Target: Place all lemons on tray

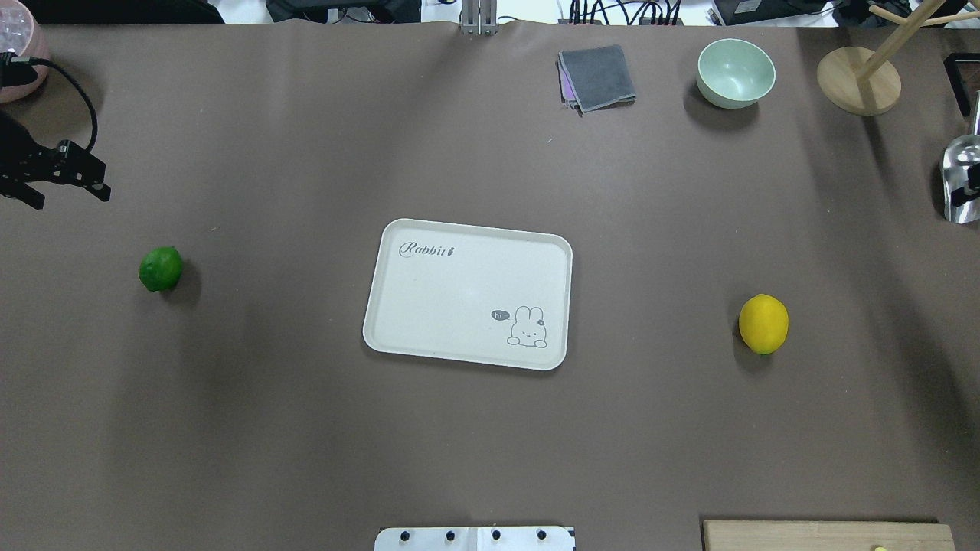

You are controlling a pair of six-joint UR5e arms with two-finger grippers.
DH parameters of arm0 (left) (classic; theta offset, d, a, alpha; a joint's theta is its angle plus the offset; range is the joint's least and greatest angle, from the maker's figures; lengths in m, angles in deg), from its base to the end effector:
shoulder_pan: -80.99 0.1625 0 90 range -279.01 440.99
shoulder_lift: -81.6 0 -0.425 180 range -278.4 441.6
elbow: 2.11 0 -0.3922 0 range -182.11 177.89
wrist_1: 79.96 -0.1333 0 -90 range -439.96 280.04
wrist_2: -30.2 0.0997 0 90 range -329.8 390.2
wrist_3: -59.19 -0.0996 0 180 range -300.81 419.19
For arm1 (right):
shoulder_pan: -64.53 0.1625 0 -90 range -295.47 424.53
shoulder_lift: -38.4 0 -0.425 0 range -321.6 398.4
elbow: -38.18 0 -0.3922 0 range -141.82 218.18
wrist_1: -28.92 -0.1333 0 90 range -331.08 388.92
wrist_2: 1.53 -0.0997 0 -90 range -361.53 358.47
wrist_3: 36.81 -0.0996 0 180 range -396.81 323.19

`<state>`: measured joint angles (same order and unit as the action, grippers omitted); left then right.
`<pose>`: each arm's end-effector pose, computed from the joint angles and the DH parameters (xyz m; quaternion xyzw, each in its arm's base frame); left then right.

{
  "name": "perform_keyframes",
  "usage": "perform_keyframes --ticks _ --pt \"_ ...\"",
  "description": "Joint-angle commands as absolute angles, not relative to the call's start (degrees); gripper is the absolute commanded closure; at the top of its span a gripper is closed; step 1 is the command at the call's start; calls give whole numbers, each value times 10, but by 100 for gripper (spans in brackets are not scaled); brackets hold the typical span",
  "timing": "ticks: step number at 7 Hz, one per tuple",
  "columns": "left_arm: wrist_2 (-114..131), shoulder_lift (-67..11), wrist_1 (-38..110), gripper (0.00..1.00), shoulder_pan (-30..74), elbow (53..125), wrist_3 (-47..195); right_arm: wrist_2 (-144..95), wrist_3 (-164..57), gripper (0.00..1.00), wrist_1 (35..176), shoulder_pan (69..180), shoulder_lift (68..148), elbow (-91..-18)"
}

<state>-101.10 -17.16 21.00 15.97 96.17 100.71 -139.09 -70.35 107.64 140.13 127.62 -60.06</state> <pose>0.1765 -0.5387 0.4869 0.0017 0.4103 -0.0462 0.9108 -0.0689 -0.5088 0.5544 -0.0139 -0.4282 0.0797 0.9001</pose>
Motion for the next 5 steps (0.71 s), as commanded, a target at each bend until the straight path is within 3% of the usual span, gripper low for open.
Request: perform_keyframes --ticks 1,5 --pt "-981 -138 322 3 201 959 1104 -1382 -828 0 1051 1300 1229 -614" --pt "-972 -155 342 3 264 955 1201 -1376 -937 0 1043 1170 1214 -646"
